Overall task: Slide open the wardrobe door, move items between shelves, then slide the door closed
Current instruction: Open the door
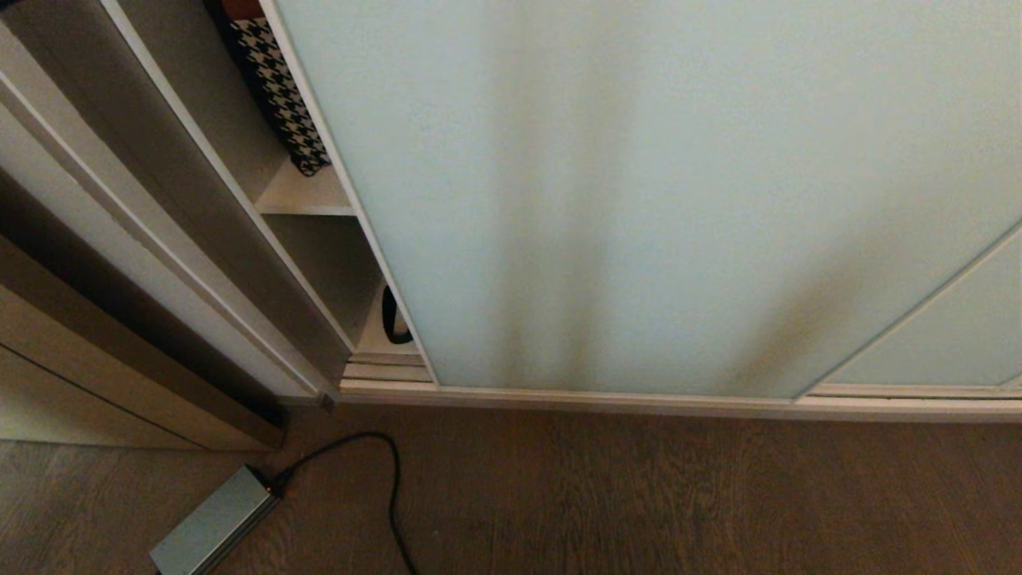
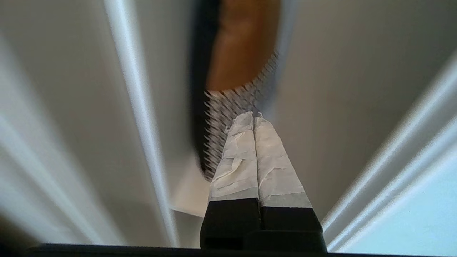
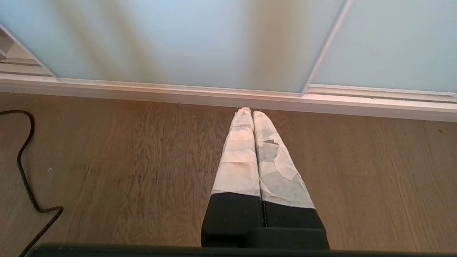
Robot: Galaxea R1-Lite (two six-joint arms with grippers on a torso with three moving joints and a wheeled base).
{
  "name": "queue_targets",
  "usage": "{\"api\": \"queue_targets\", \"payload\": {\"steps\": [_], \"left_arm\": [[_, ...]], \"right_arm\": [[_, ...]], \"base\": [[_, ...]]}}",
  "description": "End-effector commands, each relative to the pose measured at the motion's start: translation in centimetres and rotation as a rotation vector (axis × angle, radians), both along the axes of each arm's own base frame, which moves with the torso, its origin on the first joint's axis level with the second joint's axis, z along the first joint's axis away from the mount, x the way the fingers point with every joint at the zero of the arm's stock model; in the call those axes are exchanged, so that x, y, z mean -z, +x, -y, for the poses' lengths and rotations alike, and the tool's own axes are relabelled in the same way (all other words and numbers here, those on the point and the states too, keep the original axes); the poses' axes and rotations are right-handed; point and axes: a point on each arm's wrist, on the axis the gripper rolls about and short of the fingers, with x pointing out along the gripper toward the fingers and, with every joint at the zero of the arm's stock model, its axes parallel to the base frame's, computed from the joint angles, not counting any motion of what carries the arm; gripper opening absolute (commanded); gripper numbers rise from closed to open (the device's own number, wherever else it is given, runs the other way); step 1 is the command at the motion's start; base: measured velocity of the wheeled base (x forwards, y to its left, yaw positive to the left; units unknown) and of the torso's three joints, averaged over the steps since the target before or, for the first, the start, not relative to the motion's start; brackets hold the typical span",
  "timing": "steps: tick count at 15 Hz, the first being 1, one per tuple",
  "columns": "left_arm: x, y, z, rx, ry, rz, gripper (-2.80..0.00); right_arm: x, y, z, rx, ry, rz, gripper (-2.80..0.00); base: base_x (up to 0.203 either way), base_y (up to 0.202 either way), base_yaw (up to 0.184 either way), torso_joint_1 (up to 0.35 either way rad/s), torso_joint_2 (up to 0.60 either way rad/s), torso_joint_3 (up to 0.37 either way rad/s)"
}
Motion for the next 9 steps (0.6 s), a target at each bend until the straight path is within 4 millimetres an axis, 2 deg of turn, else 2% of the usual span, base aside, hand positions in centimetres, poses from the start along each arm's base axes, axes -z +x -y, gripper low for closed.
{"api": "queue_targets", "payload": {"steps": [1,3,6,9], "left_arm": [[2.0,3.5,1.8,0.05,0.006,-0.066,-2.8],[2.8,6.0,3.3,0.083,0.009,-0.078,-2.8],[2.9,8.8,4.7,0.102,0.007,-0.056,-2.8],[4.1,10.8,6.9,0.145,0.019,-0.074,-2.8]], "right_arm": [[0.0,0.0,0.0,0.0,0.0,0.0,-2.8],[0.0,0.0,0.0,0.0,0.0,-0.001,-2.8],[0.0,0.0,0.0,0.0,0.0,-0.001,-2.8],[0.0,0.0,0.0,0.0,0.0,-0.002,-2.8]], "base": [[0.0,0.0,0.0,0.0,0.0,0.0],[0.0,0.0,0.0,0.0,0.0,0.0],[0.0,0.0,0.0,0.0,0.0,0.0],[0.0,0.0,0.0,0.0,0.0,0.0]]}}
